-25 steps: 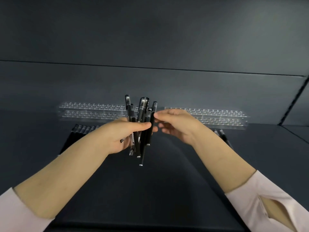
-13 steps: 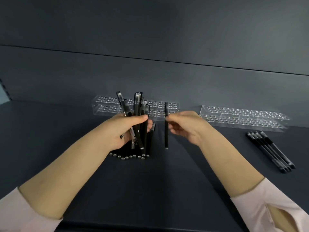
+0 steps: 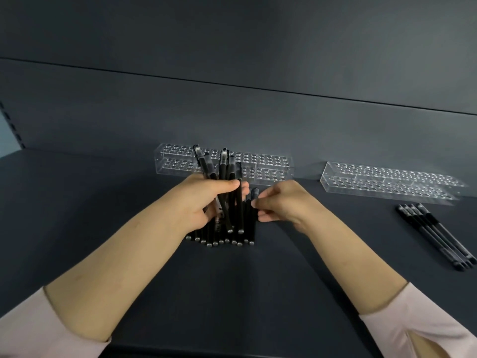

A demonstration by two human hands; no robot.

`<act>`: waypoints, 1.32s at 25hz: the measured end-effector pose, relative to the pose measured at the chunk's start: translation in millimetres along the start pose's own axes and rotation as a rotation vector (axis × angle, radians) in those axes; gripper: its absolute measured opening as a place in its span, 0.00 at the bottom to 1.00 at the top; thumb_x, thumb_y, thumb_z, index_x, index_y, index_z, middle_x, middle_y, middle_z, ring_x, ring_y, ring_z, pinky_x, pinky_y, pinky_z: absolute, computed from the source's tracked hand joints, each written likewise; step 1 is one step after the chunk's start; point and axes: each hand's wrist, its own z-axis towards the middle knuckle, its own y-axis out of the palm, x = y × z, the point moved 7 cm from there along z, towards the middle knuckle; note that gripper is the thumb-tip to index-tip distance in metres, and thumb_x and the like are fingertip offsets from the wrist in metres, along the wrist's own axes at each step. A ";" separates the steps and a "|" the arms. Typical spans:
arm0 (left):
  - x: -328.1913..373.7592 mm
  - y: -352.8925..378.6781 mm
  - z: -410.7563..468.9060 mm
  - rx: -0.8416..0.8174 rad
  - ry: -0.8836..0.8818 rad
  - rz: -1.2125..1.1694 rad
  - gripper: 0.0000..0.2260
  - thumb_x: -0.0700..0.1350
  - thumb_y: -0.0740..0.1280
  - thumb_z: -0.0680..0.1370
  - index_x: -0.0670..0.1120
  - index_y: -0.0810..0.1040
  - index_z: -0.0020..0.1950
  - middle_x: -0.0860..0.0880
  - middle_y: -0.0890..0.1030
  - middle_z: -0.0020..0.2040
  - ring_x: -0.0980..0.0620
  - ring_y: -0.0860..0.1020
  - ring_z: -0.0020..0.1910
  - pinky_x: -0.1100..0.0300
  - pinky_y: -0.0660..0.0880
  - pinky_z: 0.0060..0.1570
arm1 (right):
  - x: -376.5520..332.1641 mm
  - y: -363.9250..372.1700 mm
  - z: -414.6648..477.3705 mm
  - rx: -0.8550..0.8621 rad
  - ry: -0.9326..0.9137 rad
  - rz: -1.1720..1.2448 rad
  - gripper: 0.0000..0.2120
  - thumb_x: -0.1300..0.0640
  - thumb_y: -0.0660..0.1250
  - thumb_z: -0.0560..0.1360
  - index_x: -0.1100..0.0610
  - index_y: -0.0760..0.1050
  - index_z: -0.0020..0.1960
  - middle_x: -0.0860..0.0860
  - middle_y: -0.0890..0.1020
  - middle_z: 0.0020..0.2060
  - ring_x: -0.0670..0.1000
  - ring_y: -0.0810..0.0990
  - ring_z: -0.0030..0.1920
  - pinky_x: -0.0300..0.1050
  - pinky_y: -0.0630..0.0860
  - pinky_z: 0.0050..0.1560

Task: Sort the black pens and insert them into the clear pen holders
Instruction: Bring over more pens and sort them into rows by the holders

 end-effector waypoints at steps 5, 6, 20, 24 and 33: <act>-2.8 3.3 0.6 -0.031 -0.006 0.063 0.09 0.39 0.71 0.75 0.39 0.82 0.55 0.45 0.86 0.46 0.52 0.85 0.44 0.63 0.81 0.37 | -18.7 -8.2 -2.5 0.031 -0.141 0.149 0.07 0.58 0.67 0.77 0.62 0.79 0.47 0.52 0.78 0.35 0.45 0.74 0.31 0.36 0.75 0.30; -4.2 4.7 0.3 -0.042 -0.009 0.082 0.09 0.40 0.71 0.75 0.39 0.82 0.54 0.45 0.86 0.46 0.52 0.85 0.44 0.63 0.81 0.37 | -22.1 -4.8 -4.5 -0.019 -0.142 0.215 0.06 0.58 0.68 0.77 0.60 0.80 0.45 0.51 0.79 0.34 0.45 0.74 0.31 0.36 0.73 0.30; -6.0 -8.5 -3.7 -0.002 -0.071 -0.032 0.10 0.36 0.63 0.81 0.36 0.78 0.60 0.44 0.86 0.47 0.52 0.85 0.36 0.61 0.81 0.31 | 8.5 -44.6 18.2 0.201 0.048 0.032 0.05 0.61 0.68 0.77 0.62 0.78 0.42 0.54 0.78 0.33 0.47 0.74 0.27 0.33 0.72 0.22; -7.3 -7.3 -3.9 -0.060 -0.088 0.049 0.08 0.36 0.65 0.80 0.38 0.82 0.55 0.44 0.86 0.48 0.51 0.85 0.45 0.60 0.81 0.47 | 8.8 -36.5 20.2 0.231 -0.012 -0.080 0.06 0.62 0.73 0.72 0.64 0.79 0.46 0.56 0.80 0.35 0.50 0.79 0.30 0.40 0.81 0.35; -8.6 -7.9 -3.5 -0.075 -0.053 0.145 0.07 0.41 0.68 0.78 0.44 0.84 0.53 0.47 0.86 0.48 0.53 0.85 0.46 0.62 0.81 0.45 | -5.8 -17.5 10.9 0.185 -0.152 -0.030 0.06 0.58 0.69 0.76 0.61 0.79 0.48 0.54 0.80 0.39 0.47 0.79 0.34 0.38 0.80 0.36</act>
